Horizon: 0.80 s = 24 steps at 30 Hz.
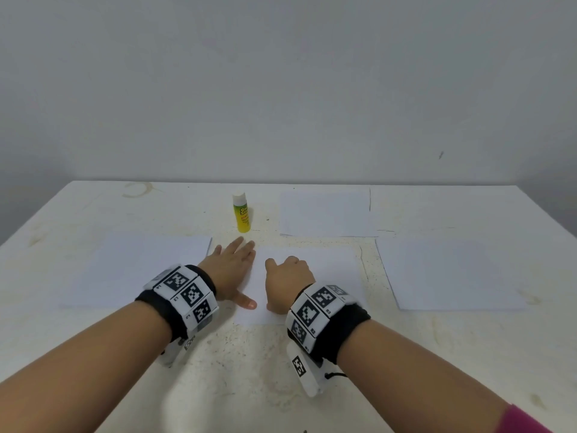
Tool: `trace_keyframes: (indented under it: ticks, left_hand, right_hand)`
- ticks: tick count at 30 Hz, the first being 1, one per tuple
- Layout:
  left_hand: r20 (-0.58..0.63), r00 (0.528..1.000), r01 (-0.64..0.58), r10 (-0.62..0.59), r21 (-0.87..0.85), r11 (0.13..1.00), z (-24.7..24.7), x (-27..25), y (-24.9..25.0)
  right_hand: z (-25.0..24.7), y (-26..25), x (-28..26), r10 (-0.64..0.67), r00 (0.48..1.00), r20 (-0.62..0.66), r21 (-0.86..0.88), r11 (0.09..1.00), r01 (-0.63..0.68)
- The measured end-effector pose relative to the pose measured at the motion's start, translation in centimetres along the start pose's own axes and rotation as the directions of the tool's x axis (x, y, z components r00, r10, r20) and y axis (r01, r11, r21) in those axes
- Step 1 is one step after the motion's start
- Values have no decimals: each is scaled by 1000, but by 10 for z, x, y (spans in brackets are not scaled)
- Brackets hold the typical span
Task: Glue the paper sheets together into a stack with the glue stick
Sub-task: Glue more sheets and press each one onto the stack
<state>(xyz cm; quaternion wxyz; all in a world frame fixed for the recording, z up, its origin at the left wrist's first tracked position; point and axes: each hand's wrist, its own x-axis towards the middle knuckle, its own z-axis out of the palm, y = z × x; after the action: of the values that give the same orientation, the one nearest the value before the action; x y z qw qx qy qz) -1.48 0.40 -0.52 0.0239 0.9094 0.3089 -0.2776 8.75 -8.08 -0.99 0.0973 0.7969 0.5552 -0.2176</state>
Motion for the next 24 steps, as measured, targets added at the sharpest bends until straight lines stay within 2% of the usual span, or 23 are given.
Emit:
trace_keyframes:
  ticks: [4, 9, 14, 18, 24]
  left_hand:
    - [17, 998, -50, 53, -135, 990, 4, -3, -6]
    - [18, 996, -86, 91, -185, 979, 9, -4, -9]
    - [30, 987, -139, 158, -334, 932, 10, -4, -19]
    - [-6, 982, -175, 190, -427, 887, 13, -4, -26]
    - [-34, 979, -198, 203, -425, 884, 15, -2, -31]
  right_hand:
    - [6, 4, -5, -13, 1000, -23, 15, 1000, 14]
    - [5, 1, -9, 16, 997, 76, 88, 996, -22]
    - [1, 2, -12, 9, 994, 105, 105, 994, -20]
    - [-8, 7, -18, -53, 998, 42, 28, 998, 52]
    - [-14, 12, -23, -90, 994, -54, 21, 996, 91]
